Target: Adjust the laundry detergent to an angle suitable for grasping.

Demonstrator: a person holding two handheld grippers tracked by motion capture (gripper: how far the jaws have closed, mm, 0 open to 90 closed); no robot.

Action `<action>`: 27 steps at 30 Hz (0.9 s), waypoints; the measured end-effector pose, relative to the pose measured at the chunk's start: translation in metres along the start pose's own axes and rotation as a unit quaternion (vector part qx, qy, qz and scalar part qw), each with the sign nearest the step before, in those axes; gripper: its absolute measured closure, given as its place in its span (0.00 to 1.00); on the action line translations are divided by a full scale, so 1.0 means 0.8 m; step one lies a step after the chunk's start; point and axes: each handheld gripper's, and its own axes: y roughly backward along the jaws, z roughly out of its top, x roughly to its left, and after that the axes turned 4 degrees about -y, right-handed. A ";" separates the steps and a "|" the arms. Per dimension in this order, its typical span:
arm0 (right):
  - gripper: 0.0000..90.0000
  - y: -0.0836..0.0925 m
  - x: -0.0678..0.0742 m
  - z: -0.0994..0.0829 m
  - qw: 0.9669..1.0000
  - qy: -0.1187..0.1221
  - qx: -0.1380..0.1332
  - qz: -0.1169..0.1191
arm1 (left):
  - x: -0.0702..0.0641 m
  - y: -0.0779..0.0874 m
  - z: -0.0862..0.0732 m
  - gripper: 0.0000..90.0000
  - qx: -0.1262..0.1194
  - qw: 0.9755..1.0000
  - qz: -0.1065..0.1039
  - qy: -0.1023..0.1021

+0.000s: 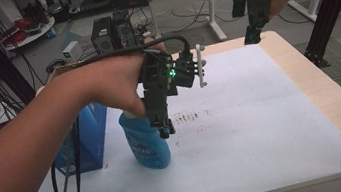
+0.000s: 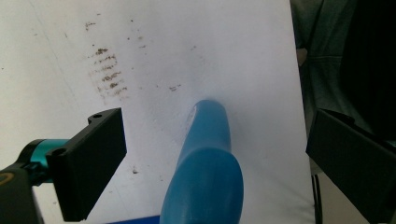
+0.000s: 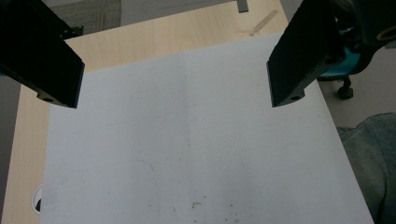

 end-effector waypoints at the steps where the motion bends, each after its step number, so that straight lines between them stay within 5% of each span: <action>1: 0.03 0.000 -0.001 -0.001 1.000 0.004 0.001 0.000 | 0.000 0.000 0.000 0.05 0.001 1.000 0.000 0.001; 27: 0.03 -0.004 -0.001 0.000 1.000 0.009 0.001 -0.003 | 0.003 0.003 0.003 0.05 -0.003 1.000 -0.004 0.003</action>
